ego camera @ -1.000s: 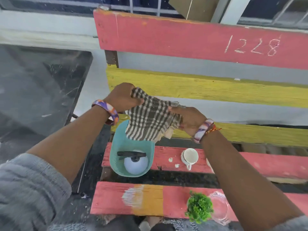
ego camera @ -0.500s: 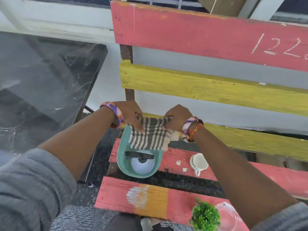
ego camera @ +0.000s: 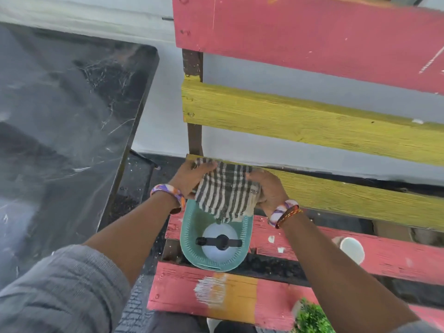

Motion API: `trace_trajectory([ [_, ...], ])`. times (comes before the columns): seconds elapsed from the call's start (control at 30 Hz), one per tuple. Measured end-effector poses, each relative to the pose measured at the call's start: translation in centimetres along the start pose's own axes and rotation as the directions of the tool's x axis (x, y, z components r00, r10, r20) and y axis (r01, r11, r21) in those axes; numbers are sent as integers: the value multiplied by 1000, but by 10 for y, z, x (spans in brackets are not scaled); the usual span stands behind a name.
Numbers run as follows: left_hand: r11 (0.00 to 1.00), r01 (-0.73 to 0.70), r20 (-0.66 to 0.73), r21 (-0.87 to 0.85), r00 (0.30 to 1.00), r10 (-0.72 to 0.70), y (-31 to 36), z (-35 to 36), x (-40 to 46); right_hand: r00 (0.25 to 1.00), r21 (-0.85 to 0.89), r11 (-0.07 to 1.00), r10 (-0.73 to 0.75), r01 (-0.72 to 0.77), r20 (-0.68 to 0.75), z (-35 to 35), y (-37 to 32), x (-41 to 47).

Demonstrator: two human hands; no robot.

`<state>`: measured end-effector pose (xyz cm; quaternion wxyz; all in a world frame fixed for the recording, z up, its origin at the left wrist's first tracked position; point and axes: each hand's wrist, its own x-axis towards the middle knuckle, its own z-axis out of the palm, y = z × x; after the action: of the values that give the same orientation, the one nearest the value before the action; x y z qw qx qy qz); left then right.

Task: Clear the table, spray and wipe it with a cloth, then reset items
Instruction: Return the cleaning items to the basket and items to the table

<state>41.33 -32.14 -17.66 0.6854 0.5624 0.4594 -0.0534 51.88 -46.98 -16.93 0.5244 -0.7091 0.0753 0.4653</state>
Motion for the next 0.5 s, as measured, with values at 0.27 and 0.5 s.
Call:
trace_trajectory([
  [0.27,893,-61,92,446,996,22,-37,16,20,907,-706,601,-394,375,146,21,35,13],
  [0.5,477,-139,107,868,990,93,-51,27,25,951,-935,271,-265,230,157,41,43,19],
])
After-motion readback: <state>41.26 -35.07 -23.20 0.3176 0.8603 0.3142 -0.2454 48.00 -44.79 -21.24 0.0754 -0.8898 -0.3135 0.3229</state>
